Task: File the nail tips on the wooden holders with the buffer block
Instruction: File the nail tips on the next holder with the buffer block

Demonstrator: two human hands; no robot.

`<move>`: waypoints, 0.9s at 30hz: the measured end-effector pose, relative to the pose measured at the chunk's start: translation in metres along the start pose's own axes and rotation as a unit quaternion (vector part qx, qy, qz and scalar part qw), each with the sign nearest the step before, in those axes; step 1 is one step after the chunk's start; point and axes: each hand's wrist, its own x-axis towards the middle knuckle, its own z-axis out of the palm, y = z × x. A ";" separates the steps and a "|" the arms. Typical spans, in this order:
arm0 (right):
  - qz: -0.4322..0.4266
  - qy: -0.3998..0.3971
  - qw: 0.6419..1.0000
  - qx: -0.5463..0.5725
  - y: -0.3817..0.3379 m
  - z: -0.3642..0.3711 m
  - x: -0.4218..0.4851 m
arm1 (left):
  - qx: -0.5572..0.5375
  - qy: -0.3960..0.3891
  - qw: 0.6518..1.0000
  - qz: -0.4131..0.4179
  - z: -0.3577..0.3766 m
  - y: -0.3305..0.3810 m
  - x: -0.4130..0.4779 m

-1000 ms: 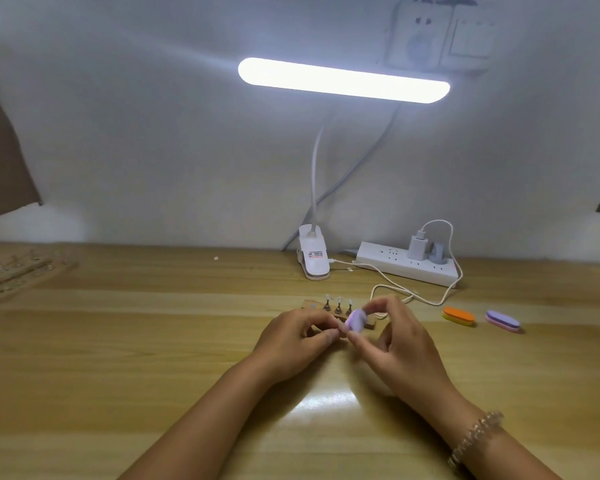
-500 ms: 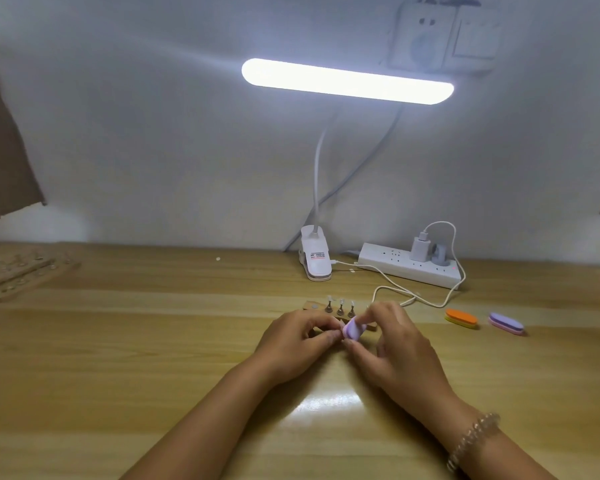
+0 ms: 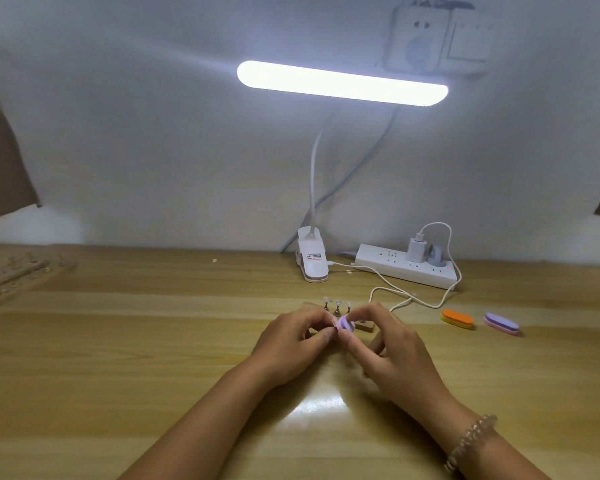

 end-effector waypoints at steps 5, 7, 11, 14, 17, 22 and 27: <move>-0.057 -0.020 0.998 -0.023 -0.006 0.001 -0.006 | 0.013 -0.011 1.000 -0.002 0.001 -0.002 0.000; -0.051 -0.029 0.998 -0.027 -0.006 0.002 -0.004 | 0.019 -0.010 1.000 0.001 0.001 -0.001 0.000; -0.005 0.021 0.999 -0.033 0.002 -0.001 0.000 | 0.039 -0.009 0.999 0.001 0.001 -0.002 0.000; -0.049 -0.007 0.998 -0.047 -0.004 0.002 -0.005 | 0.043 -0.013 0.999 0.005 0.002 -0.001 -0.001; -0.010 0.014 1.000 -0.023 0.000 0.001 0.000 | 0.060 -0.007 0.998 0.008 0.002 0.000 0.000; -0.056 -0.004 0.997 -0.047 -0.003 0.003 -0.005 | 0.057 -0.010 0.998 0.015 0.002 0.000 -0.002; 0.008 0.032 0.999 -0.025 0.004 -0.001 0.003 | 0.064 -0.012 0.998 0.012 0.003 0.001 -0.001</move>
